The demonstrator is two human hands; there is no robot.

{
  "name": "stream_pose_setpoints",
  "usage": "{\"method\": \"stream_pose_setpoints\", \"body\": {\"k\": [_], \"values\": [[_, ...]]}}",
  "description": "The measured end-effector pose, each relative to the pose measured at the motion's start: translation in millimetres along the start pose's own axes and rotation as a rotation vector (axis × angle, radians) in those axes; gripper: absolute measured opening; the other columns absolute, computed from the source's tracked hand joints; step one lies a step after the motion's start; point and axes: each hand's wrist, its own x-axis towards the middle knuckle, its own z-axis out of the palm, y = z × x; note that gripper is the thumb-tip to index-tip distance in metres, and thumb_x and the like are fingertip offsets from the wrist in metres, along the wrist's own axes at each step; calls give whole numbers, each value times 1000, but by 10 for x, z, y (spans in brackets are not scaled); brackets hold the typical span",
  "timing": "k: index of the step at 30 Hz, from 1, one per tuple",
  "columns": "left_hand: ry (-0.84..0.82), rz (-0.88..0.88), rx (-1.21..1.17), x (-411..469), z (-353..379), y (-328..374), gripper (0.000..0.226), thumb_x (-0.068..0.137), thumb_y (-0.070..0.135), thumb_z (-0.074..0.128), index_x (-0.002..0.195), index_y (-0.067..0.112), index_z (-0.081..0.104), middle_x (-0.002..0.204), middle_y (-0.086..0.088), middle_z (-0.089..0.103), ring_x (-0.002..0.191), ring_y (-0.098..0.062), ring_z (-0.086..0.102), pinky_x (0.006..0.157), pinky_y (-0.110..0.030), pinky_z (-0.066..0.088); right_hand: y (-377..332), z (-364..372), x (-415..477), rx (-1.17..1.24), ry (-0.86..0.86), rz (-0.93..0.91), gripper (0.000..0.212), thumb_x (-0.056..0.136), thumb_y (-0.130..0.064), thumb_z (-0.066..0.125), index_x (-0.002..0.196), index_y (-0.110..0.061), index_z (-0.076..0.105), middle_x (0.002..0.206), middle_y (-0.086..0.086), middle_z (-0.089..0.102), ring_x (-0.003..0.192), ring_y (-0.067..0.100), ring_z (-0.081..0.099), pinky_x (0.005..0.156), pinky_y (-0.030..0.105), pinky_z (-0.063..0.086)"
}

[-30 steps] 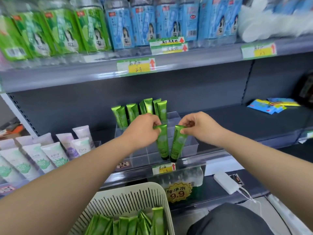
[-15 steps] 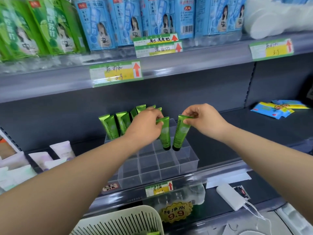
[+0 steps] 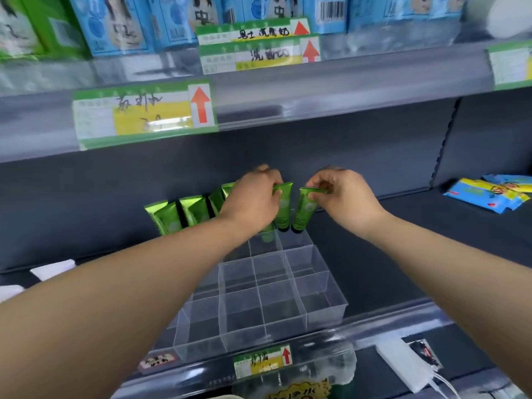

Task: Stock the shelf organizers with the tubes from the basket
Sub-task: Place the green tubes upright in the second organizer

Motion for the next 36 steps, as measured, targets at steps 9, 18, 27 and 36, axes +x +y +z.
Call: {"method": "stream_pose_setpoints", "body": {"k": [9, 18, 27, 36], "values": [[-1, -30, -15, 179, 227, -197, 15, 90, 14, 54, 102, 11, 63, 106, -5, 57, 95, -23, 56, 71, -21, 31, 180, 195, 259, -34, 10, -83, 23, 81, -2, 65, 76, -24, 61, 74, -19, 53, 70, 2, 52, 63, 7, 36], [-50, -27, -18, 262, 477, -280, 17, 90, 13, 54, 104, 8, 64, 107, -7, 58, 96, -25, 57, 79, -28, 40, 311, 350, 369, -74, -33, -87, 15, 82, 2, 60, 84, -11, 68, 84, -5, 56, 78, 10, 53, 66, 12, 34], [-120, -36, 6, 288, 624, -340, 21, 92, 11, 50, 107, 8, 65, 110, -10, 58, 99, -28, 56, 84, -35, 45, 437, 517, 455, -66, -68, 7, 25, 87, 3, 48, 89, -8, 70, 90, -1, 59, 83, 14, 55, 71, 18, 39], [-96, -64, 6, 336, 659, -373, 31, 89, -1, 47, 114, 6, 63, 114, -13, 57, 103, -28, 56, 89, -35, 43, 473, 619, 539, -130, -55, 50, 30, 90, 1, 46, 108, -7, 69, 112, 10, 64, 102, 24, 59, 84, 21, 42]]}}
